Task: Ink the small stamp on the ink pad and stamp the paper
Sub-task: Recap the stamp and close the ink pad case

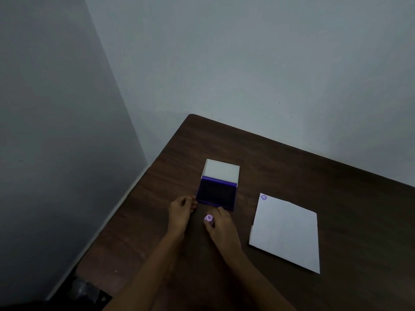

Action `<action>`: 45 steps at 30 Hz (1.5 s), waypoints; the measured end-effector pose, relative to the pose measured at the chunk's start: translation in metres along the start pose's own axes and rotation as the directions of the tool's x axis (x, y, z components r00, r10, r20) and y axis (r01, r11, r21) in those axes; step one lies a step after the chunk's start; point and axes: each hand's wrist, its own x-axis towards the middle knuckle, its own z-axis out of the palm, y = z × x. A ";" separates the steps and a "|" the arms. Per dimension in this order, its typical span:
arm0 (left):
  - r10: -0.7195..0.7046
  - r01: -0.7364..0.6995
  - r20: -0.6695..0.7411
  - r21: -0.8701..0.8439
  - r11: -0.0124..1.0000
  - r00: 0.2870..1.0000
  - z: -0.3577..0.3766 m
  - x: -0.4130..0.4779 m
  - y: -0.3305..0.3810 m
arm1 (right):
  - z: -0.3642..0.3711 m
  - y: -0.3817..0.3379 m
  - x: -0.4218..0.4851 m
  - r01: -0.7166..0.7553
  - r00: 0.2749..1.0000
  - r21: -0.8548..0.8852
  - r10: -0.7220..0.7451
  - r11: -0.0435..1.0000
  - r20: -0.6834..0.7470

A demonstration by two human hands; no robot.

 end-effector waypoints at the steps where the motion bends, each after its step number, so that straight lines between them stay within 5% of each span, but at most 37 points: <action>1: 0.000 0.000 -0.003 0.000 1.000 1.000 0.001 0.001 0.001 | 0.000 0.001 0.000 0.019 1.000 -0.010 -0.019 1.000 0.007; 4: 0.024 -0.024 -0.004 0.020 1.000 1.000 0.006 0.002 0.007 | -0.007 -0.002 -0.004 0.051 0.998 -0.007 -0.051 0.999 0.023; 7: 0.071 -0.071 0.001 0.064 0.995 0.997 0.012 0.008 0.018 | -0.019 -0.002 -0.002 0.093 0.986 0.107 -0.077 0.990 -0.145; 12: 0.156 -0.152 -0.004 0.213 0.965 0.988 0.029 0.035 0.045 | -0.058 0.002 0.040 -0.024 0.918 0.280 0.132 0.960 -0.374; 31: 0.050 -0.069 0.085 0.240 0.968 0.995 0.079 0.090 0.080 | -0.076 0.005 0.113 -0.271 0.925 0.514 0.368 0.814 -0.094; 37: 0.051 -0.061 0.066 0.163 0.985 0.997 0.070 0.087 0.091 | -0.099 -0.002 0.105 -0.189 0.918 0.604 0.357 0.774 -0.170; 45: 0.168 -0.187 0.098 0.229 0.955 0.981 0.048 0.062 0.094 | -0.103 -0.008 0.074 -0.077 0.941 0.410 0.202 0.909 -0.271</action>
